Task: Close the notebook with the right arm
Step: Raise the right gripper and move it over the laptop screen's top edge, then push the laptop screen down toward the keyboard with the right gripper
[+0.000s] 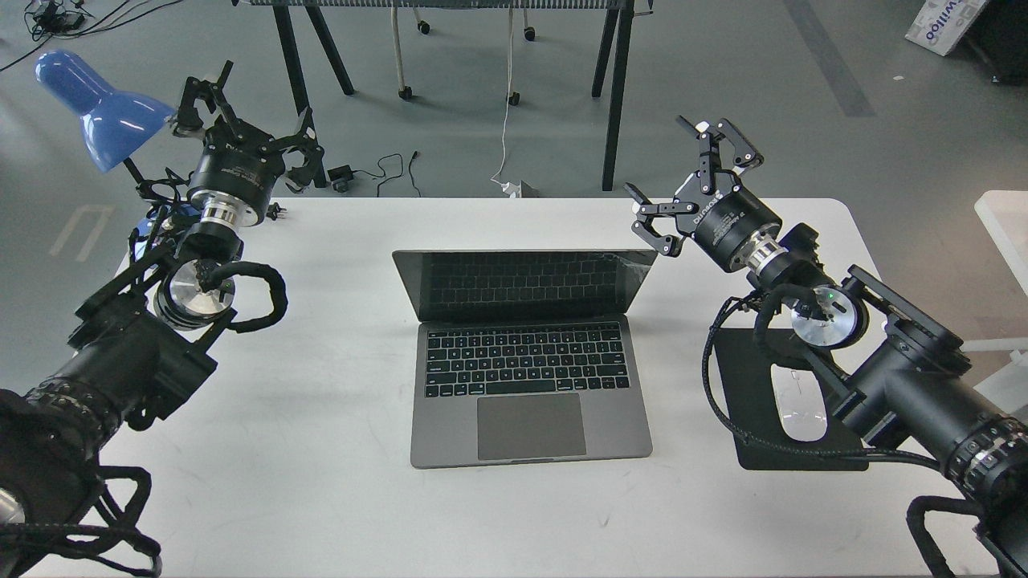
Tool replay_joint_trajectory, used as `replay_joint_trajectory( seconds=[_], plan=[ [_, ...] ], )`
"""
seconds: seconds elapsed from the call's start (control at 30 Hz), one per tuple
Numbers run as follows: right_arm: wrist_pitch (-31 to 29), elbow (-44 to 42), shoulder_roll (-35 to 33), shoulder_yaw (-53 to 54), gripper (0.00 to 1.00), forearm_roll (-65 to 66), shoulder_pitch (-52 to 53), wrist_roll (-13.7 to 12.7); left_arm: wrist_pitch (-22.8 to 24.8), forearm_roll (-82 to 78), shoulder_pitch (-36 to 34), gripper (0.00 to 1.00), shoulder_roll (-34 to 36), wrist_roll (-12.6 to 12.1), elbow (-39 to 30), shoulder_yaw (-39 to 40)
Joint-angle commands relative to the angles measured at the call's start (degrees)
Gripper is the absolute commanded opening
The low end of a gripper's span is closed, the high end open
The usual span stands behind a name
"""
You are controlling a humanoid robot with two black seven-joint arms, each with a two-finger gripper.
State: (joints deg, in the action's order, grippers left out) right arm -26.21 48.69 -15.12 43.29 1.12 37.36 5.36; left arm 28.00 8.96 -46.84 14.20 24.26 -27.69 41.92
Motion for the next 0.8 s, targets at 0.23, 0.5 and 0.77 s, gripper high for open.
replay_joint_trajectory(
  seconds=[0.23,0.5,0.77],
  plan=[
    [-0.2,5.8,-3.6,-12.3,1.00,1.8,-5.3,0.2,0.0,0.0,0.0,1.00,0.0,0.1,0.0,0.0],
    [0.2,5.6,-3.3,-17.4,1.00,14.9,-6.0,0.4,0.0,0.0,0.0,1.00,0.0,0.1,0.0,0.1],
    [0.7,4.6,-3.1,-17.4,1.00,22.9,-8.2,0.4,0.0,0.0,0.0,1.00,0.0,0.1,0.0,0.1]
  ],
)
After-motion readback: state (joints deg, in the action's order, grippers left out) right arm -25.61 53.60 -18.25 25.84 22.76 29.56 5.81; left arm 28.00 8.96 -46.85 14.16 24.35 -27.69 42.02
